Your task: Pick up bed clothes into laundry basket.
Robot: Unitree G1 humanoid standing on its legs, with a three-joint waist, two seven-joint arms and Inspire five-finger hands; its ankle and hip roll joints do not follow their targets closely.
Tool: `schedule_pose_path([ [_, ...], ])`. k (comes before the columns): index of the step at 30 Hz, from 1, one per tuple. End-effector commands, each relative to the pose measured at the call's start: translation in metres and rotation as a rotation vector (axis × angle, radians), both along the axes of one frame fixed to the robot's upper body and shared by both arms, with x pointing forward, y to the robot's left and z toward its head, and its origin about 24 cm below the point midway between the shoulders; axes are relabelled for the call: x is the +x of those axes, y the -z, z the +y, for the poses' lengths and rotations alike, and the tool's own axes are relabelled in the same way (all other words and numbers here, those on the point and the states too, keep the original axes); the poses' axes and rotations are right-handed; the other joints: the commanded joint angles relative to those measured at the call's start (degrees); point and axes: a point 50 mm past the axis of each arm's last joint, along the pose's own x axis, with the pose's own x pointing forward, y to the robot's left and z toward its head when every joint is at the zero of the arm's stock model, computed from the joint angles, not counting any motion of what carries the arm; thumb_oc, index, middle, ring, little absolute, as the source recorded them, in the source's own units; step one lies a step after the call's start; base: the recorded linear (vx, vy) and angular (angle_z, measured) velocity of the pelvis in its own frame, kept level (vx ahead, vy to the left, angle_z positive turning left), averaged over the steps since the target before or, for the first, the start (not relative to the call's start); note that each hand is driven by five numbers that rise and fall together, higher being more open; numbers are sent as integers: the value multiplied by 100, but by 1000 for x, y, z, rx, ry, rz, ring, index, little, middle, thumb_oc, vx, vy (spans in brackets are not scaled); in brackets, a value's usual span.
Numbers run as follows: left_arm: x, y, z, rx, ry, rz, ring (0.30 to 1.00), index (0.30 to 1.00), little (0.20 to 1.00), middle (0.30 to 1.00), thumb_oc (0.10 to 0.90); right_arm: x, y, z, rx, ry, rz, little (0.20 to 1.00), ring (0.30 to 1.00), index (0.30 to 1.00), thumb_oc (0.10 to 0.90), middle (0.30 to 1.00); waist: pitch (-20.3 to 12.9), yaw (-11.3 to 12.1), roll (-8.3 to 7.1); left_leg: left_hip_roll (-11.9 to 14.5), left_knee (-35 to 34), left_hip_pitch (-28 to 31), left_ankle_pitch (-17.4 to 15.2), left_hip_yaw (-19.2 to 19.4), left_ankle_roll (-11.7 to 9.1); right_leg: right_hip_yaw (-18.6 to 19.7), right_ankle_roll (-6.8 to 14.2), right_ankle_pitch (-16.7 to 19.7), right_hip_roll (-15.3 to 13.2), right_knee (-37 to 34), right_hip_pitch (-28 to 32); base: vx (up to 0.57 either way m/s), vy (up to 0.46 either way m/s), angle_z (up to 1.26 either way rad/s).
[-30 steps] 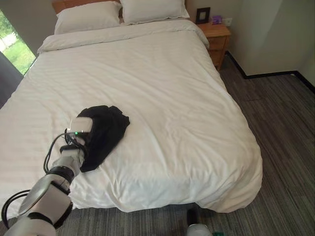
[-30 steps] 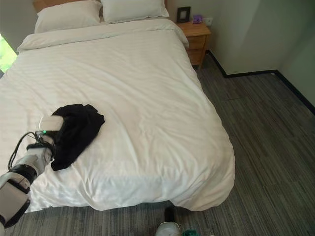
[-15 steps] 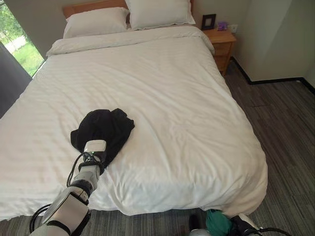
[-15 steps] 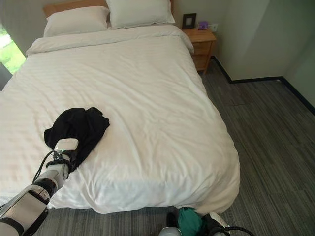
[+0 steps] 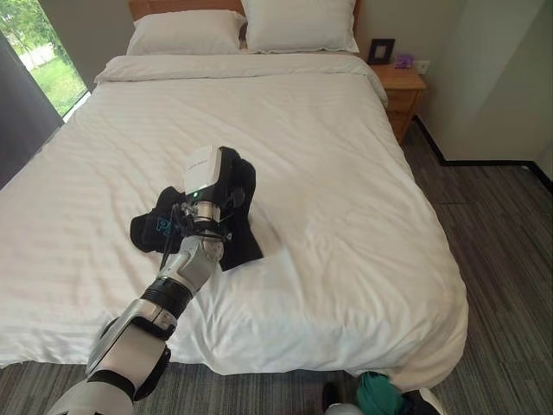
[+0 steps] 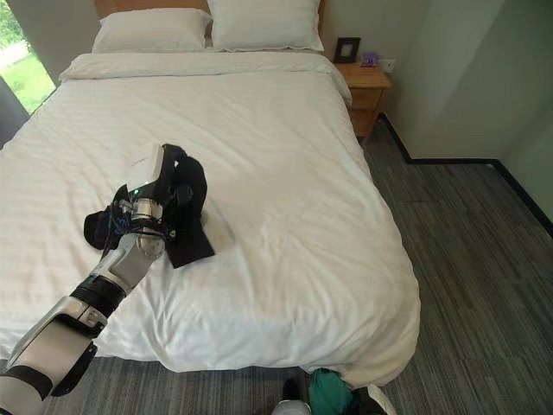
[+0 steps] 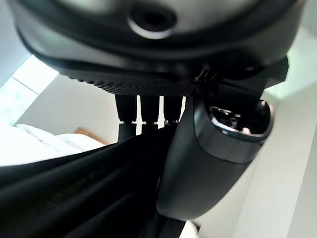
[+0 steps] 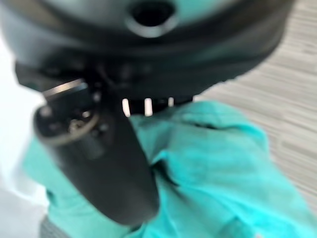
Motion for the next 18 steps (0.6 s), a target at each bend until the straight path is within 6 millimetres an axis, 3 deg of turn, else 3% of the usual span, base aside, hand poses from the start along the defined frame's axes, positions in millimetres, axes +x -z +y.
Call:
schedule_pose_path([
  [1, -14, -137, -21, -136, 137, -537, 300, 300, 300, 300, 400, 41, -35, -36, -157, 10, -204, 300, 300, 300, 400, 300, -337, 201, -91, 451, 23, 97, -297, -40, -242, -145, 688, -640, -603, 68, 295, -1, 22, 10],
  [3, -31, -156, -35, -247, 263, -616, 300, 300, 300, 300, 400, 65, -56, -48, -201, 32, -304, 300, 300, 300, 400, 300, -375, 271, -75, 447, 23, 89, -291, -72, -238, -186, 687, -644, -603, 70, 313, -4, 27, 9],
  [5, -36, -162, -40, -292, 306, -633, 300, 300, 300, 300, 400, 76, -65, -51, -218, 37, -346, 300, 300, 300, 400, 300, -382, 300, -63, 446, 23, 78, -287, -95, -237, -203, 687, -646, -604, 73, 322, -12, 12, 7],
  [6, -54, -168, -65, -548, 554, -609, 300, 300, 300, 300, 400, 105, -114, -88, -364, 73, -478, 300, 300, 300, 400, 300, -375, 382, -63, 445, 23, 69, -267, -174, -237, -257, 686, -689, -579, 97, 364, -20, 12, 10],
  [7, -65, -161, -94, -629, 709, -534, 300, 300, 300, 300, 400, 128, -153, -107, -449, 89, -569, 300, 300, 300, 400, 300, -391, 466, -52, 442, 23, 63, -264, -234, -229, -286, 673, -709, -554, 103, 386, -31, 8, 20],
  [8, -65, -162, -94, -630, 710, -536, 300, 300, 300, 300, 400, 128, -154, -107, -451, 90, -570, 300, 300, 300, 400, 300, -393, 468, -45, 440, 23, 39, -239, -236, -225, -284, 666, -684, -554, 98, 365, -15, 9, 31],
  [10, -77, -148, -121, -707, 856, -441, 300, 300, 300, 300, 400, 136, -208, -146, -629, 130, -604, 300, 300, 300, 400, 300, -407, 588, -59, 451, 23, 74, -281, -305, -236, -345, 663, -750, -519, 100, 443, 7, 6, 35],
  [12, -90, -128, -141, -784, 1001, -322, 300, 300, 300, 300, 400, 129, -280, -190, -833, 211, -598, 300, 300, 300, 400, 300, -400, 714, -113, 461, 23, 54, -226, -371, -229, -387, 641, -759, -464, 83, 449, -24, 16, 14],
  [14, -99, -109, -145, -782, 1046, -258, 300, 300, 300, 300, 400, 117, -343, -213, -976, 276, -619, 300, 300, 300, 400, 300, -164, 1003, -249, 384, 693, -247, -363, -681, -222, -348, 583, -816, -440, 59, 453, -126, -6, -5],
  [15, -99, -109, -144, -783, 1043, -262, 300, 300, 300, 300, 400, 118, -345, -213, -977, 274, -623, 300, 300, 300, 400, 300, -177, 979, -238, 378, 727, -303, -358, -695, -216, -353, 580, -792, -445, 54, 422, -212, -65, -5],
  [16, -105, -93, -142, -735, 1046, -237, 300, 300, 300, 300, 400, 118, -367, -215, -1013, 289, -669, 300, 300, 300, 400, 300, 71, 1302, -399, 46, 1398, -789, -376, -1487, -333, -266, 537, -697, -451, 30, 277, -213, -58, -19],
  [17, -105, -81, -140, -698, 1015, -212, 300, 300, 300, 300, 400, 122, -358, -211, -994, 277, -677, 300, 300, 300, 400, 300, 134, 1424, -499, -319, 1720, -968, -626, -2153, -304, -112, 580, -538, -494, 30, 4, -340, 4, -27],
  [18, -104, -63, -148, -718, 1031, -121, 300, 300, 300, 300, 400, 132, -369, -204, -990, 273, -751, 300, 300, 300, 400, 300, 266, 1508, -640, -677, 2255, -1077, -998, -2754, -249, 251, 577, -340, -541, 30, -302, -187, 61, -56],
])
